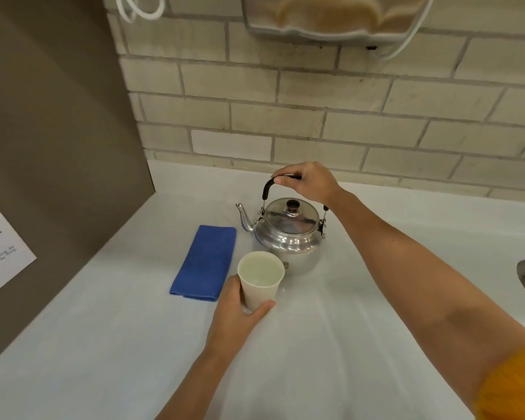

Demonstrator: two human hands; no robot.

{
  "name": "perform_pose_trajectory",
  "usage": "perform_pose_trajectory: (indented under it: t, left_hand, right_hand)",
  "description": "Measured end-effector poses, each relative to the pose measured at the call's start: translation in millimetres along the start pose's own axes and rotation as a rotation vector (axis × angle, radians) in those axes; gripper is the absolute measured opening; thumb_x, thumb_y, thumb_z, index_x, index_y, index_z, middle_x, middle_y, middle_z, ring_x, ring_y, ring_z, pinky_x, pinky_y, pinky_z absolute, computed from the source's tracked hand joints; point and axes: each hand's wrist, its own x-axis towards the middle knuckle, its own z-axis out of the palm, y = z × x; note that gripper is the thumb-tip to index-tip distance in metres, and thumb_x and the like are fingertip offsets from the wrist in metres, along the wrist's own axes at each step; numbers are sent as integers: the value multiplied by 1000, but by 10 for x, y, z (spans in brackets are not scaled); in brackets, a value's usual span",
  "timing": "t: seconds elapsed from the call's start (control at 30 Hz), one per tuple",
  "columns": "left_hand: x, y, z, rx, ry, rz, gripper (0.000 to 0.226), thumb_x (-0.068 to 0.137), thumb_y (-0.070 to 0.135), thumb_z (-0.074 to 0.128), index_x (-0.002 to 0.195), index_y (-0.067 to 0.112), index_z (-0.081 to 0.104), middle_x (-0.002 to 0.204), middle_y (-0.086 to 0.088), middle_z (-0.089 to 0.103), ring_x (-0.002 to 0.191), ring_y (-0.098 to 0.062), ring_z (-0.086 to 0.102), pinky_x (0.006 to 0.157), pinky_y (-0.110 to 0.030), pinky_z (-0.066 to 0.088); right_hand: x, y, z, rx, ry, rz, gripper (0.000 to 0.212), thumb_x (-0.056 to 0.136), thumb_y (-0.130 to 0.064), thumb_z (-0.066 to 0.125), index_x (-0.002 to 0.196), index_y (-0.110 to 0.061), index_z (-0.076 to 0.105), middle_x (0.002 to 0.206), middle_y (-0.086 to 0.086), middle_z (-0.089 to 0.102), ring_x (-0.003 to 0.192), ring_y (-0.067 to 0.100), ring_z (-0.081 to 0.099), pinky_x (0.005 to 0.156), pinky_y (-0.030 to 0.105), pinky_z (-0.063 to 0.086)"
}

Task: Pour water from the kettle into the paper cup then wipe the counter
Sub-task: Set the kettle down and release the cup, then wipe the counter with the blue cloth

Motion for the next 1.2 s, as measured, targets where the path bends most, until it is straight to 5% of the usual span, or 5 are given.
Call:
perform_pose_trajectory:
  t: [0.2, 0.47, 0.73, 0.87, 1.2]
  left_hand:
    - [-42, 63, -43, 64, -54, 5, 71, 67, 36, 79, 121, 39, 33, 116, 21, 44, 110, 2, 44, 83, -9, 36]
    - [-281, 102, -558, 283, -192, 114, 71, 86, 12, 60, 144, 24, 20, 147, 5, 24, 135, -5, 19, 112, -23, 19]
    - [642, 129, -768, 530, -67, 207, 42, 94, 3, 36, 136, 2, 39, 143, -16, 40, 133, -27, 36, 110, -31, 27]
    - [1166, -56, -635, 773, -226, 115, 45, 98, 16, 26, 141, 4, 28, 150, -15, 29, 138, -29, 23, 115, -38, 20]
    - [913, -399, -806, 1001, -238, 171, 50, 97, 24, 21, 147, 18, 18, 158, -6, 14, 145, -28, 10, 118, -44, 9]
  right_hand:
    - [-85, -7, -56, -108, 11, -67, 31, 87, -42, 56, 115, -31, 63, 109, 3, 69, 103, 19, 59, 87, 34, 48]
    - [-1053, -165, 136, -134, 437, -68, 36, 89, -12, 53, 125, -19, 55, 104, 14, 57, 95, 30, 50, 80, 44, 46]
    - [-2191, 70, 809, -339, 89, 189, 34, 91, -26, 49, 125, -26, 54, 133, 7, 49, 125, 26, 43, 99, 43, 38]
    - [-2450, 259, 898, -429, 63, 381, 38, 95, -37, 38, 133, -35, 41, 148, -2, 31, 140, 21, 18, 110, 50, 19]
    - [-2452, 254, 929, -434, 77, 475, 50, 94, -40, 36, 142, -33, 22, 150, -2, 29, 140, 20, 18, 112, 49, 16]
